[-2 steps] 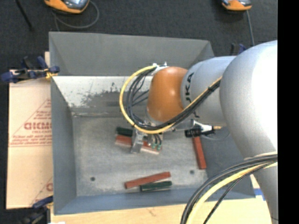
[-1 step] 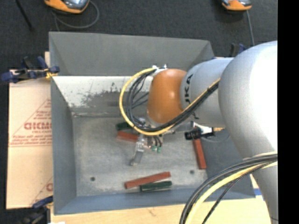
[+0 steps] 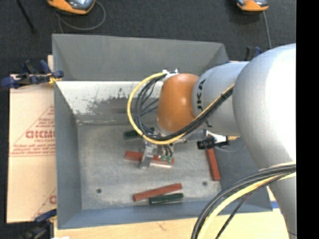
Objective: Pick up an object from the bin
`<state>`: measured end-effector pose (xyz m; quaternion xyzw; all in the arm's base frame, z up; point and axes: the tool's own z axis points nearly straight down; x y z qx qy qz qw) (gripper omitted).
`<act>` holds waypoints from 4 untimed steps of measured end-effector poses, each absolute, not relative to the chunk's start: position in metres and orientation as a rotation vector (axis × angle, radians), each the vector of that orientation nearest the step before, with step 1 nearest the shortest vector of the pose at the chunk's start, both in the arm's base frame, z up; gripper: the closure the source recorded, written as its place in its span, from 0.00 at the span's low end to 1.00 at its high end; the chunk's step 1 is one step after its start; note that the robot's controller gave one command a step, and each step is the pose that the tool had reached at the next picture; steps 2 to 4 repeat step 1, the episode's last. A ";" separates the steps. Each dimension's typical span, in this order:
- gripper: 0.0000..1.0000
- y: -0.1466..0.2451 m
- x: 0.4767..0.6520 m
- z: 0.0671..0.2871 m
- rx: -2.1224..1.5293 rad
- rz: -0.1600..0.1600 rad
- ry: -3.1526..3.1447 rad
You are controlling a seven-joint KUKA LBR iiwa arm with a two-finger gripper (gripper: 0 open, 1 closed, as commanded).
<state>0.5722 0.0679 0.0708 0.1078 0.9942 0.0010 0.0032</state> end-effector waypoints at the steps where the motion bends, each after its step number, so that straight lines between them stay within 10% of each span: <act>1: 1.00 0.058 0.593 0.248 0.395 0.004 3.104; 4: 1.00 0.058 0.593 0.248 0.395 0.004 3.104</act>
Offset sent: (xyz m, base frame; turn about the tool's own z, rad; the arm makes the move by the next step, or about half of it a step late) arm 0.0178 -0.0096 0.1708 0.0405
